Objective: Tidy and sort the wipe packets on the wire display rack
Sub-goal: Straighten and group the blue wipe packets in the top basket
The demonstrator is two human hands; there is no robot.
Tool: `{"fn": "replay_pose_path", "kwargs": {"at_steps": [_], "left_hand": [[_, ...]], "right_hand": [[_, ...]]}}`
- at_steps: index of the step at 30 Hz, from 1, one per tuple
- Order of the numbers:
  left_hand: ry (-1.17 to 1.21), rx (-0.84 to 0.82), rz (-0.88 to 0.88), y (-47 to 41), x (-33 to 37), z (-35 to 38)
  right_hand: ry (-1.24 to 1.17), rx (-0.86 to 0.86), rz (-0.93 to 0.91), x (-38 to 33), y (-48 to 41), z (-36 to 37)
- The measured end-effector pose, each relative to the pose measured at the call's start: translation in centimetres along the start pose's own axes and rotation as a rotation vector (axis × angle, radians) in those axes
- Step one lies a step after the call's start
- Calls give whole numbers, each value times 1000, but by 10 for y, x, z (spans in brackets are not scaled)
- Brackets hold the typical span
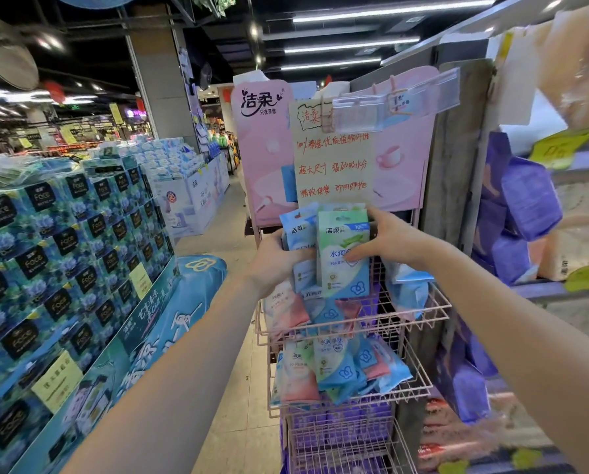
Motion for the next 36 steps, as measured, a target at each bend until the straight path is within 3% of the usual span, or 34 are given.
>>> {"fn": "replay_pose_path", "kwargs": {"at_steps": [12,18,29,36], "left_hand": [[90,81,-68,-9,-20,0],[39,97,-92,-11,-28,0],[-10,103,-109,-15,-37,9],[24,69,-114,-16,-35,13]], "right_hand": [[204,45,90,43,-25,-30],[680,119,94,60,-35,-24],[553,54,117,74,-41,-35],[833,214,59,47,-24,-30]]}}
Point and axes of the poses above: each hand's wrist, its own y-axis away from the middle knuckle, its own z-axis out of the palm, x = y × z, the point moved 5 cm from there along -y, towards the middle knuckle, and after that the axes turned 12 degrees about y, right-handed, at the moved point
